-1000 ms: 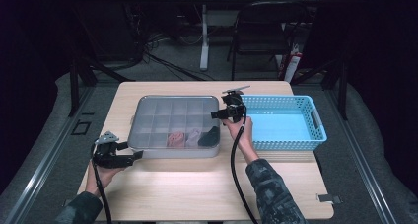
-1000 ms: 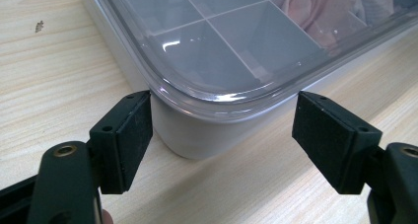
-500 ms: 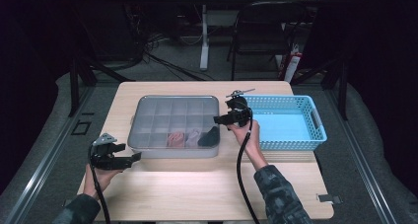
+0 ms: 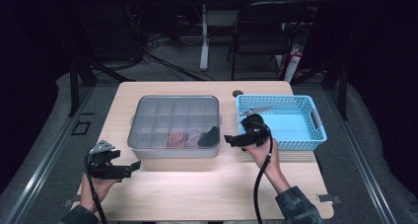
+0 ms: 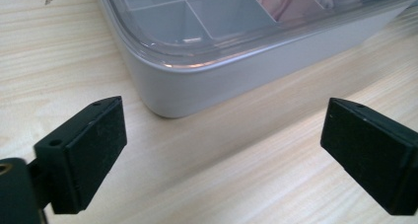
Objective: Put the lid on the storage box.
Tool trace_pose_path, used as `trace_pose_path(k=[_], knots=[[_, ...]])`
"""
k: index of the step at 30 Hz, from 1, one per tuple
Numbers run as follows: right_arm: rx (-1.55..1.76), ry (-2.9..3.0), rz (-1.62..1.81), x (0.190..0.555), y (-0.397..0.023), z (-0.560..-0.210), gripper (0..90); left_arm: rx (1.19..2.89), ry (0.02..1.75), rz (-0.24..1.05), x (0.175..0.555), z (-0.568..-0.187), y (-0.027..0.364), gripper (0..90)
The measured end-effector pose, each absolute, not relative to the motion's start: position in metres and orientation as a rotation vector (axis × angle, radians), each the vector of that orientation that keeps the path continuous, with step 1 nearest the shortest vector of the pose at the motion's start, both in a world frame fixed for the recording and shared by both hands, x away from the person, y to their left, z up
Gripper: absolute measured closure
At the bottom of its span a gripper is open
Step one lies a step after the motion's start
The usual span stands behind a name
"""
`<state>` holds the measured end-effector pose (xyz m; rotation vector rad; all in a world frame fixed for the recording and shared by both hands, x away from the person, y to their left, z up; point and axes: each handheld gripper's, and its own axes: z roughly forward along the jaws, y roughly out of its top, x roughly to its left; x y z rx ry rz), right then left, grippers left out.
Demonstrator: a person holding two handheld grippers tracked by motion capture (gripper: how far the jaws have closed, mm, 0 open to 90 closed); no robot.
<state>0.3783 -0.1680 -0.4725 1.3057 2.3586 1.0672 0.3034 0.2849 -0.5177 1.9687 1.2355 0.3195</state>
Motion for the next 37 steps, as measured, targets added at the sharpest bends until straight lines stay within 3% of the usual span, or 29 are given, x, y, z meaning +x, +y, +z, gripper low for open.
trace_pose_path(k=[10,23,37], knots=[[1.311,2.347,1.037,0.332,-0.208,-0.482,5.3,1.998,1.225,0.303,0.288,-0.520,0.276,0.3],[1.445,2.271,0.933,0.290,-0.264,-0.526,1.6,2.059,1.223,0.296,0.282,-0.535,0.273,0.0],[1.576,2.195,0.822,0.269,-0.302,-0.557,0.0,2.103,1.228,0.341,0.288,-0.544,0.273,0.0]])
